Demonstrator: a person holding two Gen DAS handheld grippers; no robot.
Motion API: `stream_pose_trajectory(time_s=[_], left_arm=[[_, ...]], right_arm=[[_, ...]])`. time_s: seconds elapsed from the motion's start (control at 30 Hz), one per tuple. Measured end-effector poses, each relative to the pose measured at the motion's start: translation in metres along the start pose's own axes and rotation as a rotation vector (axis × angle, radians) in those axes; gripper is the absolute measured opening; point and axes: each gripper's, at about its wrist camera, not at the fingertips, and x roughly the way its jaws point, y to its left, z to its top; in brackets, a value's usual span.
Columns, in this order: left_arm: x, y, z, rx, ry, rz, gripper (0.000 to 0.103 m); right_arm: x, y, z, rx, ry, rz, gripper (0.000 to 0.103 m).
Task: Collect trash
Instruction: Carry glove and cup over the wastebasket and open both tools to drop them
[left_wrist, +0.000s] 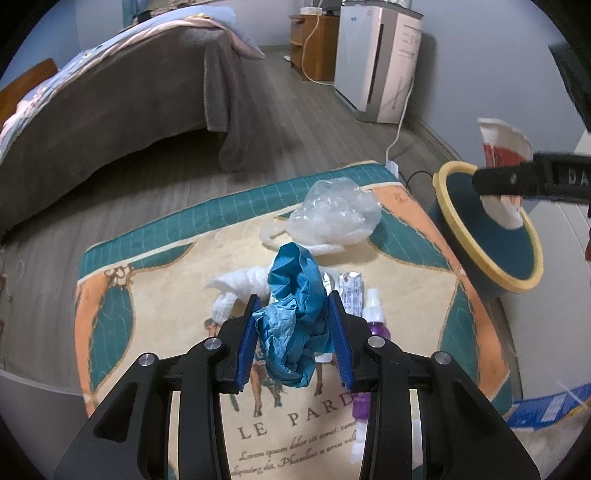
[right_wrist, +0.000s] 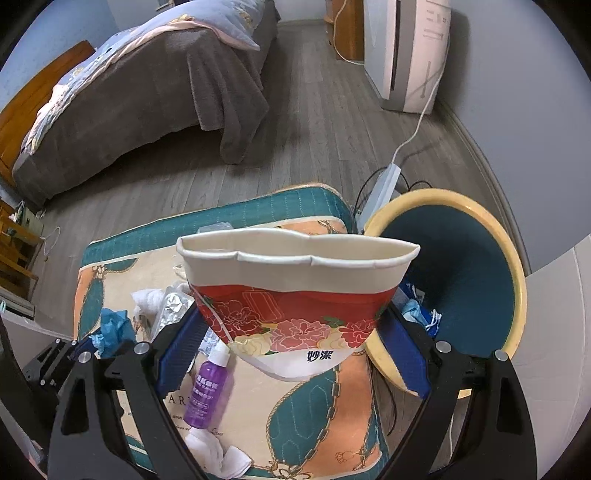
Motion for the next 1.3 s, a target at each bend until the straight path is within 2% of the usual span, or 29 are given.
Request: stream_pose_trajectory(time_s=[0.27,0.67,0.83,0.97,1.17,1.3], left_arm=[[0.001,-0.016,0.007,0.01,-0.031,-0.042,0.038],[0.014,-0.045,0.012,0.066,-0.026,-0.078,0.038],[0.005,-0.07,0.02,0.122,-0.082,-0.098,0.038],[-0.003,-0.093,0.028,0.132,-0.124,-0.156,0.038],[0.01,-0.124,0.035,0.139,-0.111,-0.202,0.038],[0.026,-0.144,0.044,0.106,-0.066,-0.25,0.038]], right_arm=[[0.01,-0.012,0.001,0.009,0.0,-0.023,0.089],[0.017,-0.045,0.008,0.026,-0.029,-0.078,0.089],[0.017,-0.063,0.012,0.059,-0.041,-0.084,0.089],[0.017,-0.081,0.012,0.099,-0.048,-0.094,0.089],[0.016,-0.116,0.01,0.182,-0.053,-0.105,0.089],[0.009,-0.145,0.009,0.275,-0.077,-0.127,0.089]])
